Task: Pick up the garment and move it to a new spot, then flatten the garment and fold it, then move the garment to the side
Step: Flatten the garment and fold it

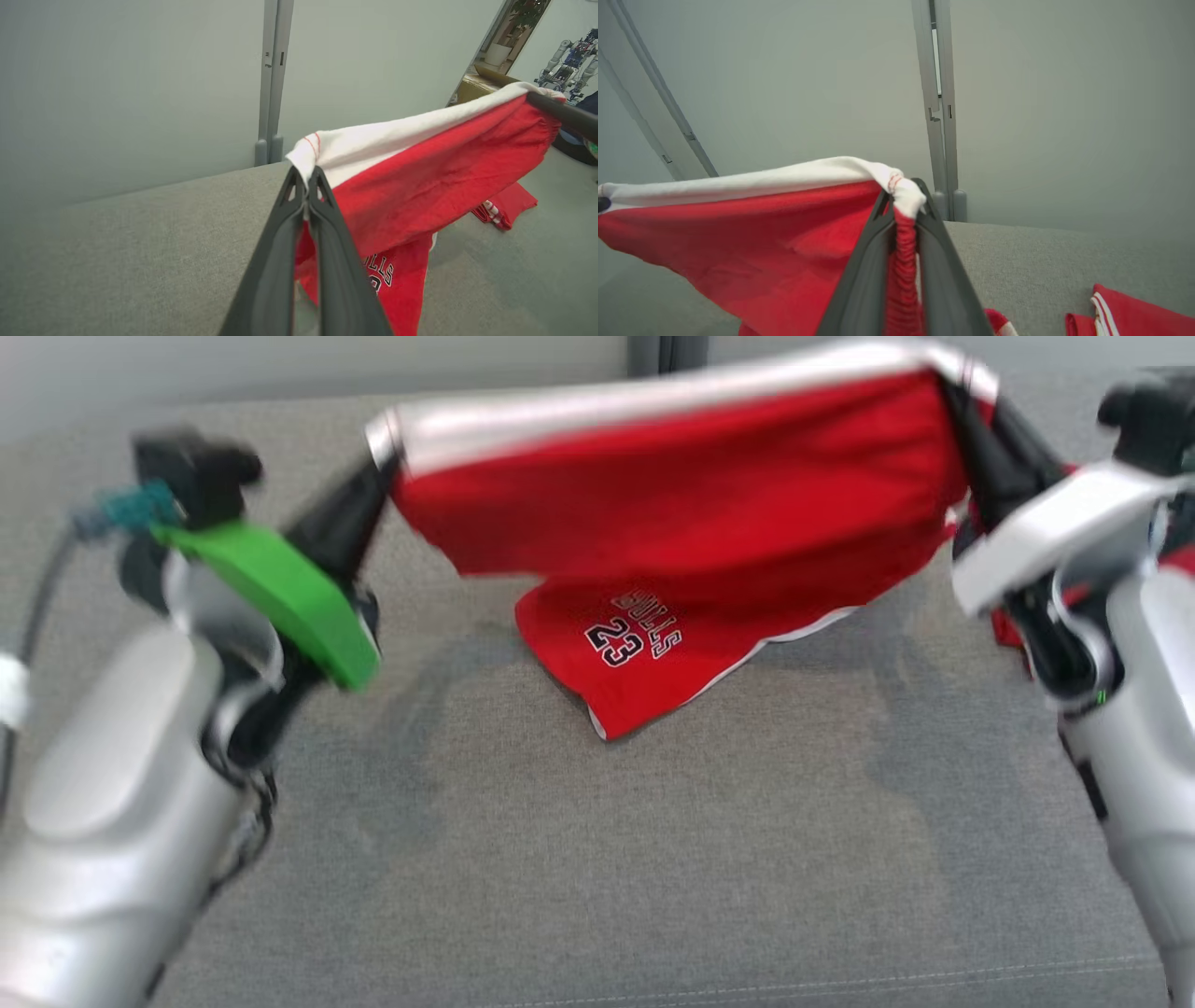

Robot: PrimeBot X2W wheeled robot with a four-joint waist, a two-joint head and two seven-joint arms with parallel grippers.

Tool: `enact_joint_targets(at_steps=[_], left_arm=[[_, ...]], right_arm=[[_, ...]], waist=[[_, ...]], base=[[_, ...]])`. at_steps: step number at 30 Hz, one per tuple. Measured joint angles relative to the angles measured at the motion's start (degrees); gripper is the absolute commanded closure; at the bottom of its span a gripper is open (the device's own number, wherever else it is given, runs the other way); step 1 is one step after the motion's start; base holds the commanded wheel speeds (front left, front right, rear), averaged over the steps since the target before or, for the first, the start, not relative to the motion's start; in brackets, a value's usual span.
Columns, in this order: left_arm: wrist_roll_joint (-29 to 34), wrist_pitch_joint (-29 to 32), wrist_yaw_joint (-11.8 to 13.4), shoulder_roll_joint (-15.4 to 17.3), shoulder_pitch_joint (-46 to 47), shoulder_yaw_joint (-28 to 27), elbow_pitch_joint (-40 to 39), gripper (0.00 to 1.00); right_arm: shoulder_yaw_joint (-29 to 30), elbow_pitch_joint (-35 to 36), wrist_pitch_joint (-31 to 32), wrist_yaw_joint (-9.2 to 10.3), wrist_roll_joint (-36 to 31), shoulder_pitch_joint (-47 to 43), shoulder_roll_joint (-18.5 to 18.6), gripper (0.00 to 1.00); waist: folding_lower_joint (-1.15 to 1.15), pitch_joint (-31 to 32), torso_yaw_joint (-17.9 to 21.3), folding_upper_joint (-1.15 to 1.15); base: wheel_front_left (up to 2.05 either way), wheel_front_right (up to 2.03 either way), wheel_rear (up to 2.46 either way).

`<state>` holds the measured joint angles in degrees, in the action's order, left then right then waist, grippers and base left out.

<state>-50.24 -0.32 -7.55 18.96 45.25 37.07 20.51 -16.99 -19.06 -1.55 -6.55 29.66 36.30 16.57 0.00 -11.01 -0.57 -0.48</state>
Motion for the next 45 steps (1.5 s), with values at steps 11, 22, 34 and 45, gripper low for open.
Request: enact_joint_targets(at_steps=[11, 22, 34, 45], left_arm=[[-9.70, 7.99, 0.01, 5.70, -22.80, 2.66, -6.97, 1.00], [-13.56, 11.31, 0.01, 8.48, -30.43, 4.42, -13.70, 1.00], [-14.65, 16.59, 0.01, 12.84, -25.87, 2.77, -19.57, 1.00], [-14.06, 19.72, 3.50, 11.68, 10.31, -10.51, -13.14, 1.00]], right_arm=[[-2.92, 10.07, 6.70, -0.49, 15.33, -25.44, 0.33, 1.00], [-9.51, 20.36, 16.27, -0.49, 23.51, -35.72, 7.51, 1.00], [-8.87, 27.87, 19.54, -0.49, 27.60, -30.79, 11.58, 1.00], [1.00, 19.84, 24.46, 1.16, 31.90, 6.43, 6.76, 1.00]], waist=[[0.00, 1.82, 0.47, 0.00], [0.00, -0.26, 0.68, 0.00], [0.00, -6.54, 1.22, 0.00], [0.00, -14.98, 2.12, 0.00]], base=[[0.00, 0.00, 0.00], [0.00, 0.00, 0.00], [0.00, 0.00, 0.00], [0.00, 0.00, 0.00]])
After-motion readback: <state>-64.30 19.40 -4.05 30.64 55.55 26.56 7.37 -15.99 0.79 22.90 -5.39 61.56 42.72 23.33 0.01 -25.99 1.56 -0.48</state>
